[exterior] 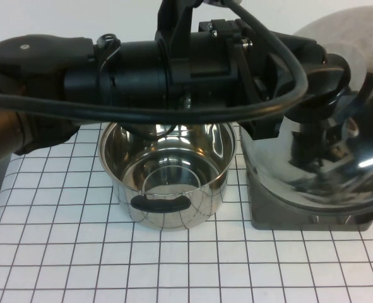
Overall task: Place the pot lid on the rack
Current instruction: Hand over the pot lid, then place the pot lid on the pot rack
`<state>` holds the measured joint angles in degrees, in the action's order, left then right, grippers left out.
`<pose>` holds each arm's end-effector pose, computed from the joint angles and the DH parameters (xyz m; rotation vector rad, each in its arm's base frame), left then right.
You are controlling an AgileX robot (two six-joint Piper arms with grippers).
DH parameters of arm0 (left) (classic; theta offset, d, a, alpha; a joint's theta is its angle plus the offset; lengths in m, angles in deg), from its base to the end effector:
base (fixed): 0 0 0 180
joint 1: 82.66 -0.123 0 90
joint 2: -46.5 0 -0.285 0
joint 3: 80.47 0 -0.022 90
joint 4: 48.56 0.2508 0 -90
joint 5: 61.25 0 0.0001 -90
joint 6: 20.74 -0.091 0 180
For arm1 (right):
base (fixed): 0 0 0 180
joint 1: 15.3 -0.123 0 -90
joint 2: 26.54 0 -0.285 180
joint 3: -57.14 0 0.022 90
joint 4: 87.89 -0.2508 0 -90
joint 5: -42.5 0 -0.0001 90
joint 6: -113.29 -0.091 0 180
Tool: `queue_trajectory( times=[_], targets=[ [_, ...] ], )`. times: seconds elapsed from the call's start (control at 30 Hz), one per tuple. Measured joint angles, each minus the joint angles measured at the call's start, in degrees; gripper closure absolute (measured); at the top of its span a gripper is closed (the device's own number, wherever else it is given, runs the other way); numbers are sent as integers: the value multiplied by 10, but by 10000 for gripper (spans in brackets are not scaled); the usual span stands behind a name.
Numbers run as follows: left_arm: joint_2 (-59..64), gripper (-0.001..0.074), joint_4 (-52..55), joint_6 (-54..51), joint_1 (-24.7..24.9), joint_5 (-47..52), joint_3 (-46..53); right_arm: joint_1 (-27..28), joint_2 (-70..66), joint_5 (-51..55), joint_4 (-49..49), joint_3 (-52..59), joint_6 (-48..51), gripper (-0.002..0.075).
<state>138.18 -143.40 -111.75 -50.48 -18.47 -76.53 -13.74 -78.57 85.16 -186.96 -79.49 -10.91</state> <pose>0.2439 -0.2264 0.4039 0.9548 1.4044 -1.0881 0.1455 0.0570 0.3494 0.0585 1.6547 1.1611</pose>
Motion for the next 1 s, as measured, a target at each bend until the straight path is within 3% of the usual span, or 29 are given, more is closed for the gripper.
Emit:
queue_trajectory(
  times=[0.1, 0.23, 0.3, 0.47, 0.6, 0.73, 0.8, 1.0],
  targets=[
    [1, 394, 3, 0, 0, 0, 0, 0, 0, 2, -1, 0, 4, 464],
    [1, 220, -7, 12, 0, 1, 0, -1, 0, -2, 12, 0, 21, 646],
    [0, 169, -9, 15, 0, 2, -1, -1, -2, -14, 26, 2, 29, 676],
    [-1, 158, -12, 20, 1, -7, -3, 0, -6, -26, 28, 3, 72, 706],
    [-1, 279, -12, 22, 1, -16, -3, 0, -6, -41, 28, 3, 105, 707],
    [-1, 566, 30, 31, 1, -18, -3, 0, -6, -62, 28, 3, 118, 707],
    [-1, 657, 72, 44, 1, -18, -3, 0, -10, -70, 28, 3, 122, 707],
    [-13, 729, 266, 177, 1, -20, -3, 0, -73, -50, 28, -24, 133, 707]
  ],
)
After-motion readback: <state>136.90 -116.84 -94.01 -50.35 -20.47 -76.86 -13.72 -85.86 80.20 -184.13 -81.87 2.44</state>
